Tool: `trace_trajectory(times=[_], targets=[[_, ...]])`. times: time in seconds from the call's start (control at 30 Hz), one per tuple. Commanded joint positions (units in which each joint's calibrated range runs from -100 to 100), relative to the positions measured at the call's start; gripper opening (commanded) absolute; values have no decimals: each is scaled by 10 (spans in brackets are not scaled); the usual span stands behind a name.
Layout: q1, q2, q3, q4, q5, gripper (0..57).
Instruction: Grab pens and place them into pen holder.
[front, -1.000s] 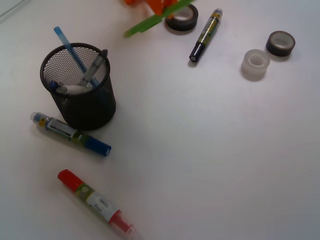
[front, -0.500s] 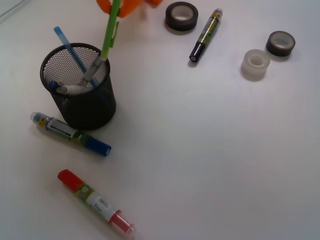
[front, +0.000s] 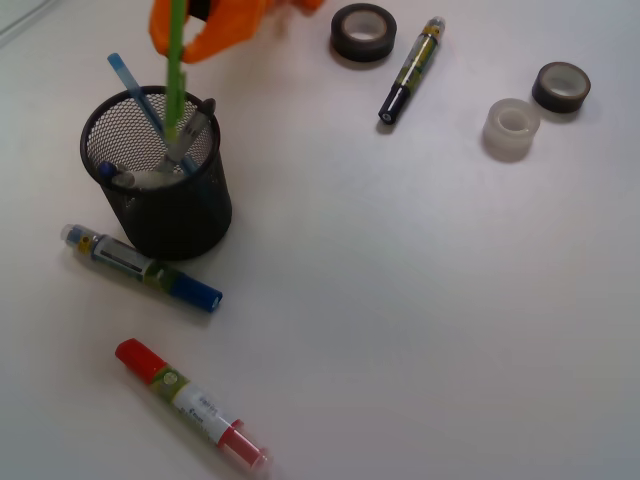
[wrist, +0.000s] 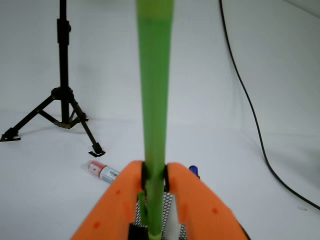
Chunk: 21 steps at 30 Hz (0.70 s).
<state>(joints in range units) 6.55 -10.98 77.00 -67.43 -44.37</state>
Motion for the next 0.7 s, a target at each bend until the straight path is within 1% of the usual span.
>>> trace_trajectory(times=[0.0,0.1,0.3,0.43,0.5,0.67], targets=[[6,16,11,-31,-5,7],[6,22,14,-26,-3,16],[6,26,14,-25,-3,144],[6,18,12,-15,3,210],[6,10,5,-5,8,221],[4,-79,4,64,59,220]])
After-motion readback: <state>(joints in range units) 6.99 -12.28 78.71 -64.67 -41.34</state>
